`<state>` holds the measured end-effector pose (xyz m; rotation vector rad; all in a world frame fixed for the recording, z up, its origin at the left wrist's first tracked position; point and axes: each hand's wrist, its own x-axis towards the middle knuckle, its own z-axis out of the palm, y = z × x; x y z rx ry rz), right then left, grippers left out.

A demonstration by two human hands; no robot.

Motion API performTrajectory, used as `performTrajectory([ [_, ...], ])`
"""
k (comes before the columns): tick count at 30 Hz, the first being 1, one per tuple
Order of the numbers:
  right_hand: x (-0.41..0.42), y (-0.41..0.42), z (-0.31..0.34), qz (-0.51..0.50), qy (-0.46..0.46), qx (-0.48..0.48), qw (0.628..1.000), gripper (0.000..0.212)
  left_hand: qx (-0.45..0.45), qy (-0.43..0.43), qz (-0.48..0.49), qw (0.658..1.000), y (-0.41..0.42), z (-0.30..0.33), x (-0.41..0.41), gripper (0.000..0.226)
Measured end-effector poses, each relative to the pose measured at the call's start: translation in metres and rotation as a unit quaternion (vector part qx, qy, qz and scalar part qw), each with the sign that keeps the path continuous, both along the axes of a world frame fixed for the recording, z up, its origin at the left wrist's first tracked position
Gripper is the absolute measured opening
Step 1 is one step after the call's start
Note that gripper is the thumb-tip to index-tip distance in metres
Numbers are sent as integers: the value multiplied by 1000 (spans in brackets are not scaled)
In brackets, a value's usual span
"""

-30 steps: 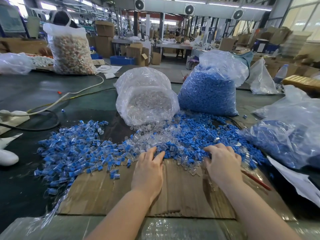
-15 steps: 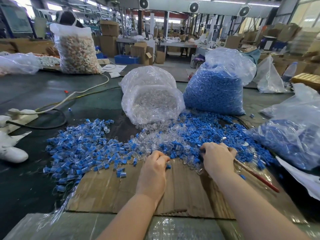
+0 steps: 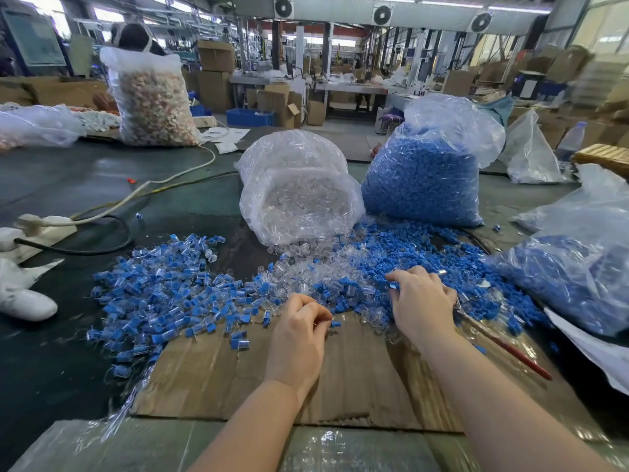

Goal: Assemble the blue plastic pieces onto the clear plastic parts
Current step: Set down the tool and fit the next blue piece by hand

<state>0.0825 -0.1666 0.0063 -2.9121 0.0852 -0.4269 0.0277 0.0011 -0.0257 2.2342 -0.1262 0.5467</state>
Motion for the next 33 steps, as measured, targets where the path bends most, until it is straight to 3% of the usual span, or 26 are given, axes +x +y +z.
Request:
performTrajectory([
  [12, 6, 14, 1, -18, -23, 7, 1000, 12, 8, 5, -6, 1000, 0, -1, 0, 14],
  [24, 5, 10, -1, -15, 22, 1, 1000, 34, 39, 12, 63, 997, 1, -8, 3, 19],
  [33, 5, 8, 1, -10, -10, -6, 1000, 19, 80, 9, 41, 996, 2, -9, 1, 21],
])
